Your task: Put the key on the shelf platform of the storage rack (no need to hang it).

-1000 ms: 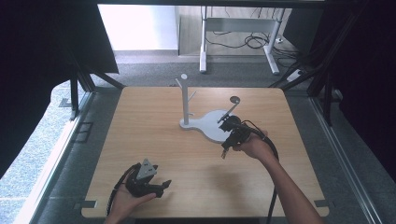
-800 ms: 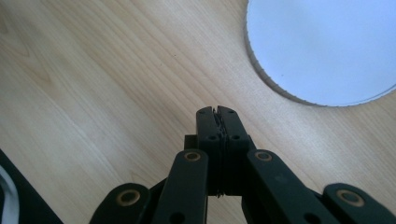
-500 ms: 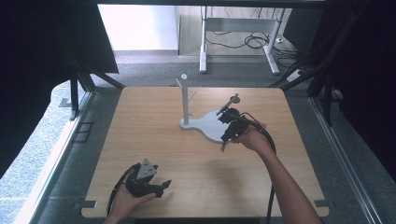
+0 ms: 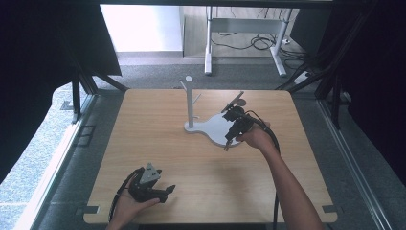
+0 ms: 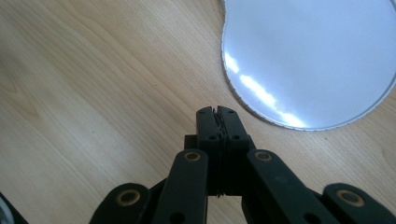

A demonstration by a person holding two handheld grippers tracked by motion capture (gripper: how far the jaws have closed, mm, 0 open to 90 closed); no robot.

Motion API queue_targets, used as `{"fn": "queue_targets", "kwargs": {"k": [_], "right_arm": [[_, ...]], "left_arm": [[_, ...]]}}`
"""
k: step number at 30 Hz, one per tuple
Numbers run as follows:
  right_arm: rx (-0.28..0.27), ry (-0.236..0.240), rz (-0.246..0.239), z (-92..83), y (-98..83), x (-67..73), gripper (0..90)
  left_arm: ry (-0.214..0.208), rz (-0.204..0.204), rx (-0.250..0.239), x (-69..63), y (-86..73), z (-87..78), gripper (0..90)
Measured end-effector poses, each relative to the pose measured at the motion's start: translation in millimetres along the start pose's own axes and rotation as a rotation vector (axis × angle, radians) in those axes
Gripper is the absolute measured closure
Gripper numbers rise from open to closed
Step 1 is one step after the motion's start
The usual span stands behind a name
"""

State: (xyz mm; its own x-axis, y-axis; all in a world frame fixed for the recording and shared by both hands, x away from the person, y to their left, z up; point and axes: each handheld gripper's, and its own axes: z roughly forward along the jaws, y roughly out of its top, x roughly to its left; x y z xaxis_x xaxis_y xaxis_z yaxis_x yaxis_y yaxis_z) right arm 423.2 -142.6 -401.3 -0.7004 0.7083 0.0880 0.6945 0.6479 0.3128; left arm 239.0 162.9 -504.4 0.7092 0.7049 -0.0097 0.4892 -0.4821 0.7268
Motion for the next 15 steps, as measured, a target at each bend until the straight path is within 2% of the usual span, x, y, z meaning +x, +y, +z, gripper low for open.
{"fn": "queue_targets", "kwargs": {"k": [8, 15], "right_arm": [[0.007, -0.007, 0.021, 3.3, 7.8, -4.2, 89.9], [0.009, -0.013, 0.017, 6.4, 13.5, -7.6, 89.8]], "left_arm": [[0.002, -0.004, 0.0, 0.8, -0.5, 0.2, 25.4], [0.003, -0.005, 0.001, 1.1, -0.7, 0.3, 25.4]]}}
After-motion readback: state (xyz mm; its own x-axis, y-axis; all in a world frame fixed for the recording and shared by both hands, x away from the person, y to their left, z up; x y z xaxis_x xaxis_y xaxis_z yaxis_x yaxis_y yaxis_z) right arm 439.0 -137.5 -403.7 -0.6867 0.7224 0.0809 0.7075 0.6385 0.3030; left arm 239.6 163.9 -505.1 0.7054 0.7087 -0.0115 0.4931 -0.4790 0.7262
